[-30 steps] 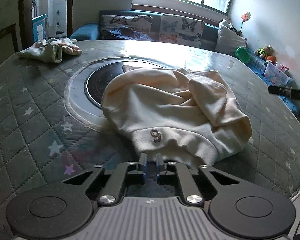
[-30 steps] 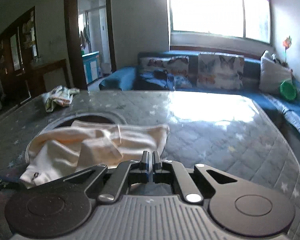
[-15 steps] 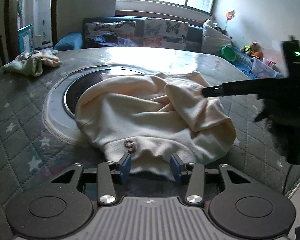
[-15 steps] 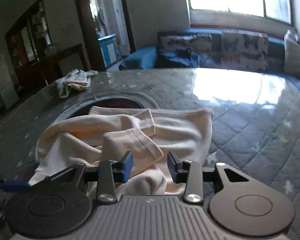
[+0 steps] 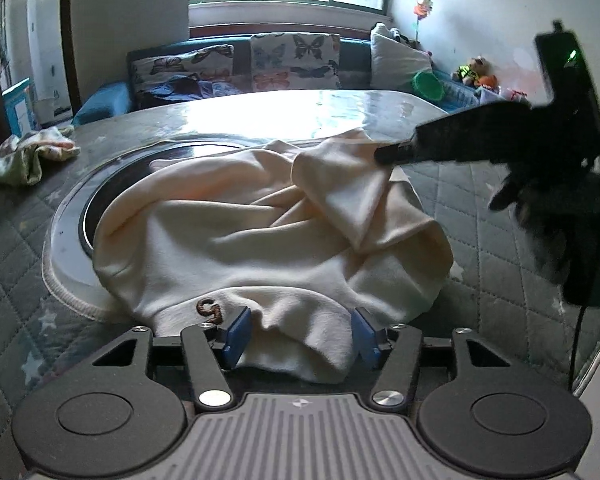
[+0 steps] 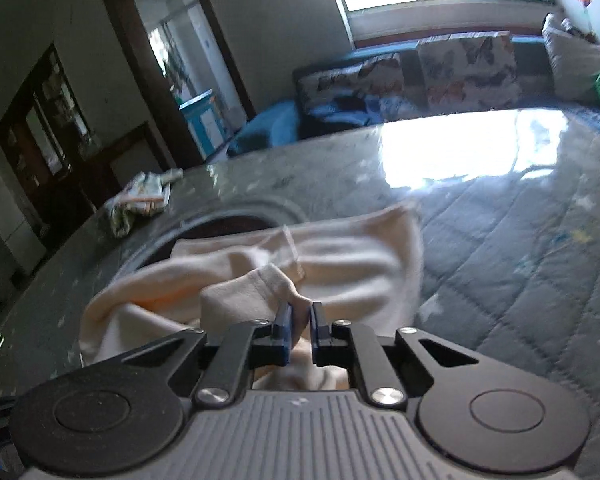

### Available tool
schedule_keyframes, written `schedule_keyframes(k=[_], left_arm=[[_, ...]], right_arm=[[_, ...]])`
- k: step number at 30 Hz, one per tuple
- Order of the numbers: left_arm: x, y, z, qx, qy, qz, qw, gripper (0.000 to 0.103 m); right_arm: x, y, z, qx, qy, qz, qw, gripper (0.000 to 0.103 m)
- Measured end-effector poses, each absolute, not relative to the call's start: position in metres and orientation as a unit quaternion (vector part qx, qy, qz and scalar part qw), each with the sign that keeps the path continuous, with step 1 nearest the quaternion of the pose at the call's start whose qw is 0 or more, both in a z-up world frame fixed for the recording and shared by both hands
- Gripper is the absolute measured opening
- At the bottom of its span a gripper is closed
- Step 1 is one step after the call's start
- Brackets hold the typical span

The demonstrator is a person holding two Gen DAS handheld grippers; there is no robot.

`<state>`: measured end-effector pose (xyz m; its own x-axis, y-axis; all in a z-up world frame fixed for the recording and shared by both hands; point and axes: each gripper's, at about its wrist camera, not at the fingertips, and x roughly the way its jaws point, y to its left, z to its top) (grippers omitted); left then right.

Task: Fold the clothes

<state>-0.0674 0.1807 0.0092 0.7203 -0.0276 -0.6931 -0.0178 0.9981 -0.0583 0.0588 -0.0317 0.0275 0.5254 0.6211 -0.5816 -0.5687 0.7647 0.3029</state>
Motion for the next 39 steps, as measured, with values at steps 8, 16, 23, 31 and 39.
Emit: schedule_keyframes(k=[8, 16, 23, 31, 39], left_arm=[[-0.070, 0.173, 0.009, -0.014, 0.370, -0.016, 0.929, 0.061], [-0.068, 0.160, 0.004, 0.021, 0.369, -0.030, 0.929, 0.061], [-0.066, 0.153, -0.004, 0.038, 0.376, -0.039, 0.925, 0.061], [-0.059, 0.158, 0.012, 0.033, 0.364, -0.042, 0.930, 0.061], [-0.008, 0.187, 0.037, 0.035, 0.343, 0.011, 0.938, 0.061]], right_arm=[[0.050, -0.076, 0.062, 0.034, 0.292, 0.300, 0.907, 0.006], [0.046, -0.133, 0.080, 0.028, 0.254, 0.224, 0.941, 0.006], [0.044, -0.169, 0.067, 0.017, 0.272, 0.163, 0.948, 0.006], [0.048, -0.174, 0.046, -0.008, 0.302, 0.126, 0.945, 0.013], [0.043, -0.146, 0.047, -0.016, 0.294, 0.185, 0.938, 0.031]])
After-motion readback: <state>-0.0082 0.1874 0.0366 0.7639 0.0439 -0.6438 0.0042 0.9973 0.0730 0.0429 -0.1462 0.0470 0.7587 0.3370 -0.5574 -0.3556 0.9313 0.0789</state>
